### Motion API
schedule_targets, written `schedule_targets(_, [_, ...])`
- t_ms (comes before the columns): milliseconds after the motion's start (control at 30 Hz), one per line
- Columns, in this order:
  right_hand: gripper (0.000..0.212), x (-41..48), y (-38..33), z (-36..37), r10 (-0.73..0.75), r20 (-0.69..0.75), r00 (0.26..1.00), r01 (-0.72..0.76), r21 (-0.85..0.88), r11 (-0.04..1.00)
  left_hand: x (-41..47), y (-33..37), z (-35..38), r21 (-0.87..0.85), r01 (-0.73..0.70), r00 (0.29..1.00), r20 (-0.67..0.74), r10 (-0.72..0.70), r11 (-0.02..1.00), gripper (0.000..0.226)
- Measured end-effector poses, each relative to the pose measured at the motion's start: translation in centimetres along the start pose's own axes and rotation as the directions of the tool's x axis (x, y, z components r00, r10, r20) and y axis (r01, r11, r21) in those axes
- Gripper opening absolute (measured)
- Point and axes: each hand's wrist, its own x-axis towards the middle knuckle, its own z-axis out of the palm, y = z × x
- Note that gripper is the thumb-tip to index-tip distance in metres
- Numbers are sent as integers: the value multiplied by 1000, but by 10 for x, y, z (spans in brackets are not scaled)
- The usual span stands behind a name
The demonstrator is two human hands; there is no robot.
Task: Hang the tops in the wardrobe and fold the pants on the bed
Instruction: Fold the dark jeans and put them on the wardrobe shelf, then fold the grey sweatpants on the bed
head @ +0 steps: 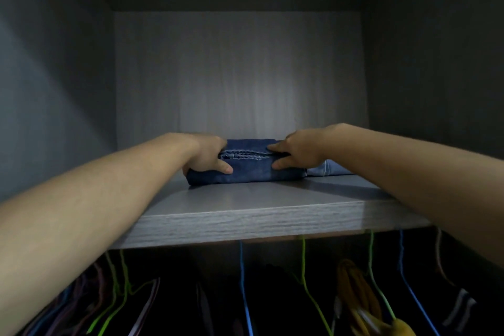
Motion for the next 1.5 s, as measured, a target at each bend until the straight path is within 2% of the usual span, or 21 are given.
schedule_targets(100, [77, -12, 0, -5, 35, 3, 999, -35, 74, 997, -18, -2, -4, 27, 8, 1000, 10, -8, 1000, 61])
schedule_targets(167, [75, -27, 0, -9, 55, -100, 993, -46, 88, 995, -33, -2, -8, 55, 11, 996, -90, -6, 998, 70])
schedule_targets(200, [74, -37, 1, -11, 82, -183, 980, -69, 77, 995, -42, -1, -9, 56, 18, 983, -182, -7, 998, 76])
schedule_targets(267, [71, -59, 2, -13, 167, -352, 921, -153, 69, 986, -61, 4, -14, 61, 32, 920, -392, -6, 998, 80])
schedule_targets(367, [67, -95, 4, -13, 304, -544, 782, -264, 152, 952, -82, 19, -20, 43, -14, 783, -621, 38, 999, 76])
schedule_targets(500, [63, -150, 10, -4, 368, -716, 593, -367, 166, 915, -102, 52, -17, -16, -143, 615, -785, 75, 990, 73])
schedule_targets(567, [62, -182, 12, 4, 386, -739, 552, -448, 128, 885, -111, 76, -11, -88, -226, 574, -816, 60, 970, 74])
schedule_targets(700, [63, -265, 13, 19, 391, -741, 546, -595, -14, 803, -134, 136, 7, -178, -376, 491, -871, 33, 909, 75])
schedule_targets(800, [63, -342, 10, 28, 433, -723, 538, -678, -67, 732, -169, 195, 15, -258, -503, 457, -889, 1, 825, 74])
schedule_targets(1000, [64, -525, 9, 74, 587, -689, 425, -830, -39, 556, -289, 343, 32, -279, -705, 395, -918, 35, 653, 72])
schedule_targets(1100, [66, -643, 8, 120, 693, -607, 388, -877, -13, 480, -360, 430, 54, -307, -778, 400, -915, 54, 548, 69])
schedule_targets(1167, [69, -735, 6, 152, 753, -530, 390, -903, -62, 424, -410, 497, 74, -340, -819, 440, -890, 124, 463, 68])
schedule_targets(1233, [70, -828, 0, 174, 803, -453, 387, -919, -124, 373, -461, 561, 97, -346, -857, 456, -854, 251, 382, 68])
schedule_targets(1333, [75, -949, -6, 186, 861, -370, 349, -935, -201, 292, -529, 642, 124, -301, -911, 398, -817, 417, 281, 68])
schedule_targets(1500, [79, -1084, -8, 200, 929, -314, 197, -966, -223, 129, -613, 742, 137, -289, -945, 326, -763, 559, 157, 70])
